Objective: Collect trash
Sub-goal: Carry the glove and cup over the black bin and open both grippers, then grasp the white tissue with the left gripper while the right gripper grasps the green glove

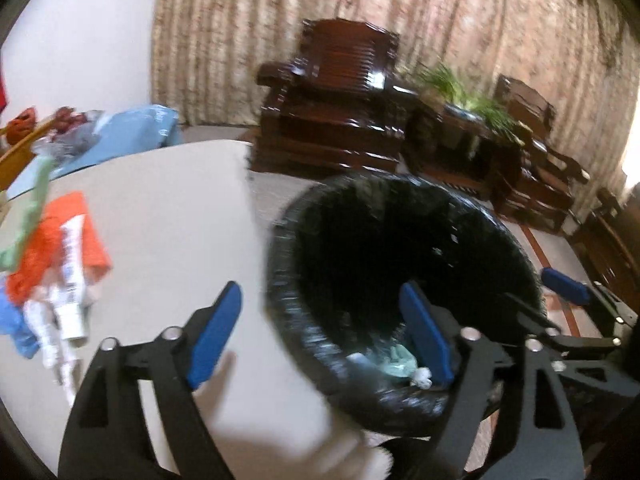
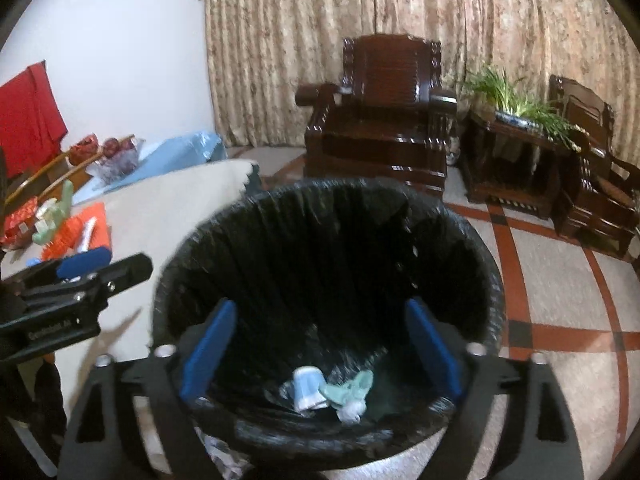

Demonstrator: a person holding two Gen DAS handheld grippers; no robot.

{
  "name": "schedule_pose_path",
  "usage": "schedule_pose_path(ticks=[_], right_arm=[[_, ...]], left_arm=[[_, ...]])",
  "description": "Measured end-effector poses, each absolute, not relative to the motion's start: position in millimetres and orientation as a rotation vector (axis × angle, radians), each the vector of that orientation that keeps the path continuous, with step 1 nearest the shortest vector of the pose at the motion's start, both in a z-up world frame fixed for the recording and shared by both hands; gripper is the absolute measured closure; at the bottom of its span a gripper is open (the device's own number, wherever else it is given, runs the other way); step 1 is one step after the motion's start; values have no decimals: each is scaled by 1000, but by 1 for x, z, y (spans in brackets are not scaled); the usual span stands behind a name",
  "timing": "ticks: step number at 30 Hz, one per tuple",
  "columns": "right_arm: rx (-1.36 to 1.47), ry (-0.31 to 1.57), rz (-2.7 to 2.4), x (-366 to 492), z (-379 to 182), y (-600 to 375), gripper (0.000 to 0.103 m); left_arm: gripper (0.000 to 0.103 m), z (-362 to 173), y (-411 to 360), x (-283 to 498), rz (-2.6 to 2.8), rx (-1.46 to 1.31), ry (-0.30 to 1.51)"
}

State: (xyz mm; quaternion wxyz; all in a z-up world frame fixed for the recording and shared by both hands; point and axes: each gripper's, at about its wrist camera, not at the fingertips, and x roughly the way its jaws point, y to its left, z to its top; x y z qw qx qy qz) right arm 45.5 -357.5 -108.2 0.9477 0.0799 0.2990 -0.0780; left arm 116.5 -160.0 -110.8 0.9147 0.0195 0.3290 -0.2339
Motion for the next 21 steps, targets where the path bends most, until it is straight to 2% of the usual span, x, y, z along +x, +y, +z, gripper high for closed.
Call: schedule_pose_path(ticks=[1,10,16,21], right_arm=[[164,595,-149,46,-104,-353,7],[146,525,14,64,-82,-277,6],[89,527,121,86,-83,-217,6],[67,532,138,99,-92,-192,6]], left_arm=[[17,-107,-151,114,-462,38,669],[16,-86,-28,105,-194,29,585],[16,-103,39,113,-36,-2,625],[18,-120,59,118,-14,-51,663]])
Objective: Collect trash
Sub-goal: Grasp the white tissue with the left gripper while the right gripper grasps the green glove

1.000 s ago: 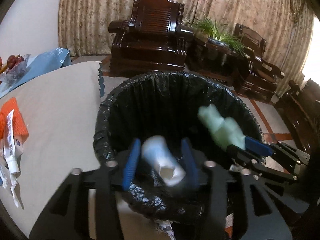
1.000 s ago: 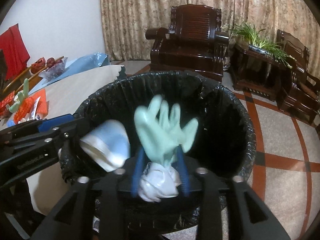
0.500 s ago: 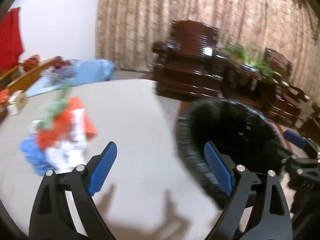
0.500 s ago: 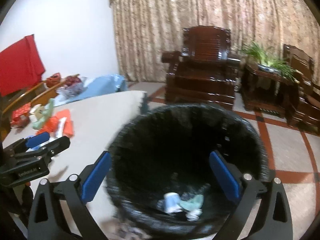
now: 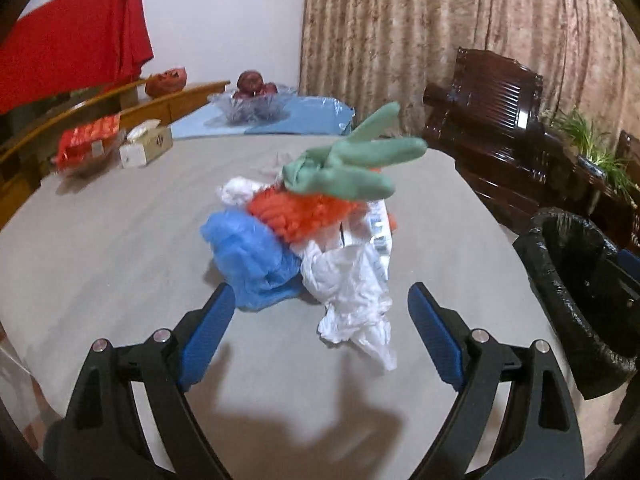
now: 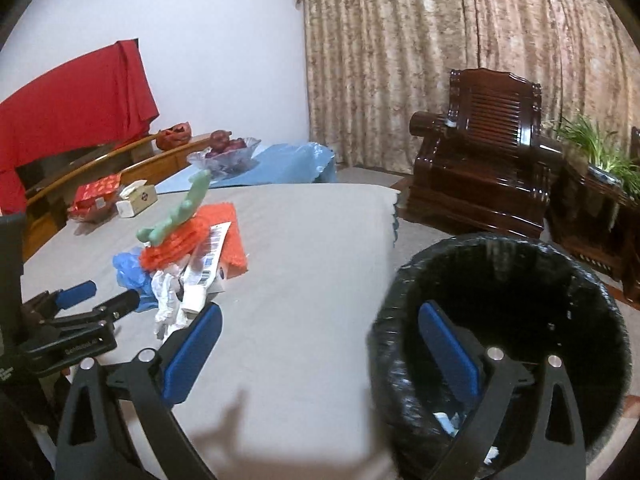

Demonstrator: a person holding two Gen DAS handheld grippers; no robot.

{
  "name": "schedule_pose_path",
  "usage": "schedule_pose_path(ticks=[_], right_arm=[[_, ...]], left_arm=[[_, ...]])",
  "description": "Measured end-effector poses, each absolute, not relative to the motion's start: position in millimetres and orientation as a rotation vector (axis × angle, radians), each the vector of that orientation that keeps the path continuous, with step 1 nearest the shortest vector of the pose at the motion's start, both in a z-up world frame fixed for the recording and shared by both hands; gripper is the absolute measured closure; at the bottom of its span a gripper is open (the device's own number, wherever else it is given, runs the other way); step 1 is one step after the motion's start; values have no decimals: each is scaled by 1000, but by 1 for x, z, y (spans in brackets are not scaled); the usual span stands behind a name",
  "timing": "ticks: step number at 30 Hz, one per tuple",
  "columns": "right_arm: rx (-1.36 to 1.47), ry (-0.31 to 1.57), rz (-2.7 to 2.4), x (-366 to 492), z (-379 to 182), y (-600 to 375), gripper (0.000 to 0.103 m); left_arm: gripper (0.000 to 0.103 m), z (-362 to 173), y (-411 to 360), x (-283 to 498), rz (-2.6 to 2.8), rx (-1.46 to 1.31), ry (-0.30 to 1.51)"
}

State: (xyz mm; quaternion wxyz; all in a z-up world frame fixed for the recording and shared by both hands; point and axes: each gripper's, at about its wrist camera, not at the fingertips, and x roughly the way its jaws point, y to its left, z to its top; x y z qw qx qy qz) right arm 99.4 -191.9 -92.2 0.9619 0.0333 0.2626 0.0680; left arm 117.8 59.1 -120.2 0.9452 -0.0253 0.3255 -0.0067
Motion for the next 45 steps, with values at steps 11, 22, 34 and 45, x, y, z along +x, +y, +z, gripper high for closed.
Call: schedule_pose_path(ticks=[11,22,34,45], right_arm=[[57,567,119,113,-109,-190,7],[50,566,127,114,-110,-188,7],[34,535,189,124,-98,-158,7],[26,500,305,164,-74,-99,10]], left_arm=[[48,-161,41,147,-20,-53,757],[92,-153,42,132,-57,-71,740],[93,-97,67,90,-51,-98,603],[93,-72,117,103,59,-133,521]])
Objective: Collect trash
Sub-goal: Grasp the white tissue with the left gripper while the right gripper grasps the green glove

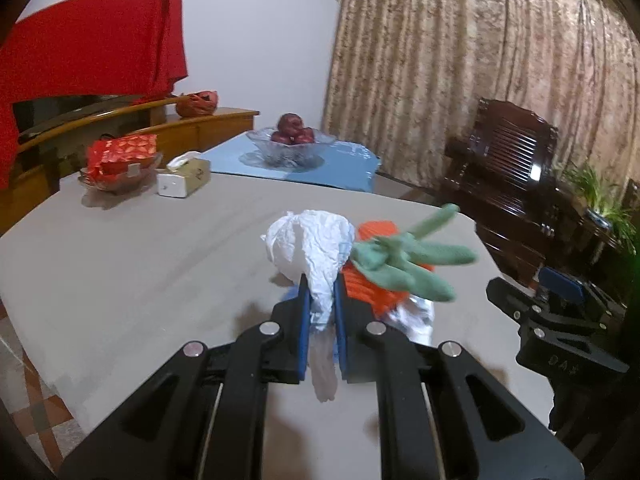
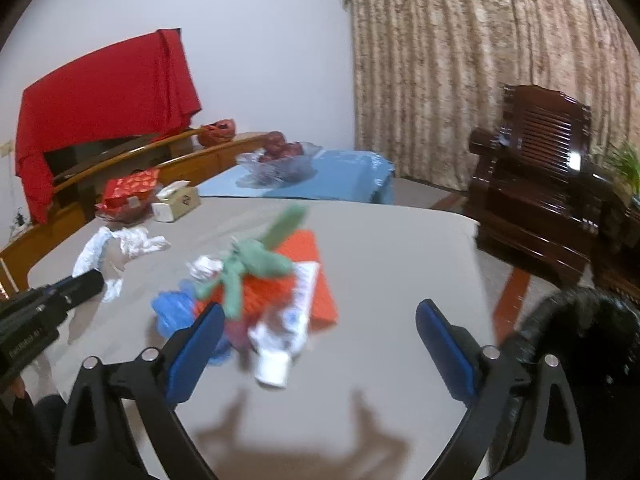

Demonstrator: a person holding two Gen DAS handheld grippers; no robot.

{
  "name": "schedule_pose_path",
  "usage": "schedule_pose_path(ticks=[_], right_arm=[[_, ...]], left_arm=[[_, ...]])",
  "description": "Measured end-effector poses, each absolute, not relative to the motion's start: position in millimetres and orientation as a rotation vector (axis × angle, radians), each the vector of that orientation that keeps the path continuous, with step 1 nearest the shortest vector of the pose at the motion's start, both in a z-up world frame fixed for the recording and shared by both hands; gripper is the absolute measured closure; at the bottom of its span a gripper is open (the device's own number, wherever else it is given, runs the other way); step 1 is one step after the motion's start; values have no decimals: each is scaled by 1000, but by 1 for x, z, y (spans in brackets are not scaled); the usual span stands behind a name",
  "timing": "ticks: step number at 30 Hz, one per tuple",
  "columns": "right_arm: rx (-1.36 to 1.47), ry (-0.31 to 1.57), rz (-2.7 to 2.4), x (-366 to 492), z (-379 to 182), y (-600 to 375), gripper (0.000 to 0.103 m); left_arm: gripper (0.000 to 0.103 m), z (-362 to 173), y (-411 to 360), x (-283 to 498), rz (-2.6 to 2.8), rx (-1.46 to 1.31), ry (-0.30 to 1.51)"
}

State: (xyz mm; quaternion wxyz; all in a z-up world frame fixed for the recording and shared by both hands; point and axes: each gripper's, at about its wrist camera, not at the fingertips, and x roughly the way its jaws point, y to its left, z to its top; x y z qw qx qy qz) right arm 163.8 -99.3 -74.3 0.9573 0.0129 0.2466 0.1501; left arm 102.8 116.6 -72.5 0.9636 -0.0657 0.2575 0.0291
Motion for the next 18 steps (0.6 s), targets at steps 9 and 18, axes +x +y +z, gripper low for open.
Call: schedule_pose_path(ticks=[9,18], right_arm=[[42,558,362,209,-81,-59,27],[46,579,441,229,-78,-49,94]], left_arm=[[93,-76,135,116,91,-138,529],[93,-75,139,122,91,-137,528]])
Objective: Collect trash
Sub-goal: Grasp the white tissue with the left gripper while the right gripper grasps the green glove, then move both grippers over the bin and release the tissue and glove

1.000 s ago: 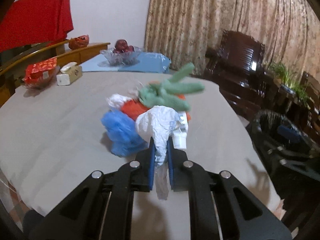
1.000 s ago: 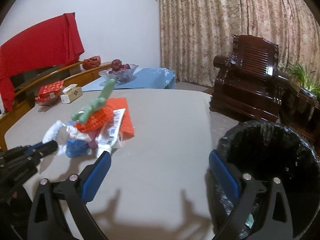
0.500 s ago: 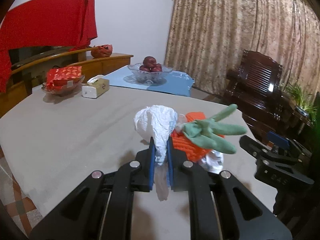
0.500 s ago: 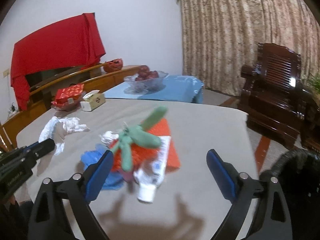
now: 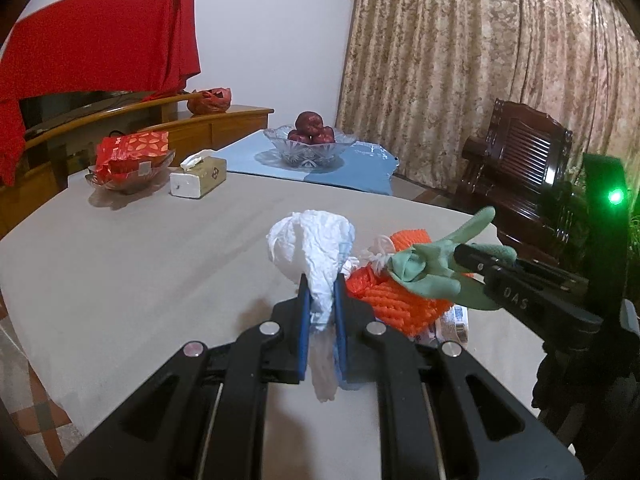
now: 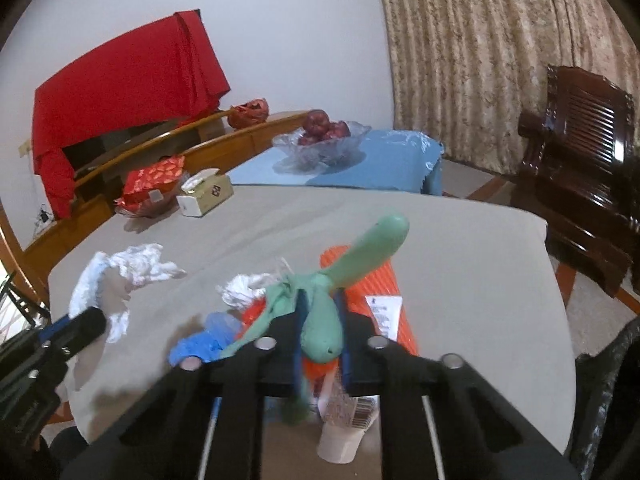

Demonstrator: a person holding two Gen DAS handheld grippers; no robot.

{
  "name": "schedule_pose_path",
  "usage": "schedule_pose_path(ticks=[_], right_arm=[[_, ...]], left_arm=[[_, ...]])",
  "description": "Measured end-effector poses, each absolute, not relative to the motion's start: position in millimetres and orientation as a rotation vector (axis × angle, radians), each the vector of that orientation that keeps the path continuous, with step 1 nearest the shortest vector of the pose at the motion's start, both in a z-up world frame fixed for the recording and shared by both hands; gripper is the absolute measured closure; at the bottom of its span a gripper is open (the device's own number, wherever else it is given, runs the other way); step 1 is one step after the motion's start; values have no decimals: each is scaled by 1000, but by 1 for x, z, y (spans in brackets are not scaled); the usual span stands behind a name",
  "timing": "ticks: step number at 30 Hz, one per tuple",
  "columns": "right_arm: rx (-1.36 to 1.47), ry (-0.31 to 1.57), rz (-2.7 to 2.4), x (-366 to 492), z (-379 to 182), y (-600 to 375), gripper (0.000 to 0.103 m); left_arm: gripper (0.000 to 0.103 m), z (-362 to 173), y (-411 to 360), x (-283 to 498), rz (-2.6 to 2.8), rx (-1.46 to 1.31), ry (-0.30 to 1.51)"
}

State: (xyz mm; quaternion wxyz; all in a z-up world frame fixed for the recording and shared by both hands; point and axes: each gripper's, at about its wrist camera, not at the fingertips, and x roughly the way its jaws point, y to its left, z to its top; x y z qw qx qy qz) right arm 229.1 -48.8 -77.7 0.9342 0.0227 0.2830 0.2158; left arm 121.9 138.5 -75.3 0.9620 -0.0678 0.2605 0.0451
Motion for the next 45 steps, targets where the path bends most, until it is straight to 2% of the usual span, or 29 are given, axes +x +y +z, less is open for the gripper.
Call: schedule_pose_path(ticks=[13,26,45], right_arm=[[60,456,525,212,-25,-51,97],[81,362,477,167,11,-115,99],[135,418,172,111,-8,-274,99]], left_arm=[[93,-59,127,117,68,-135,497],[92,-39,80,106,-48,-119,469],[93,-48,-71,107,-374,-65,531]])
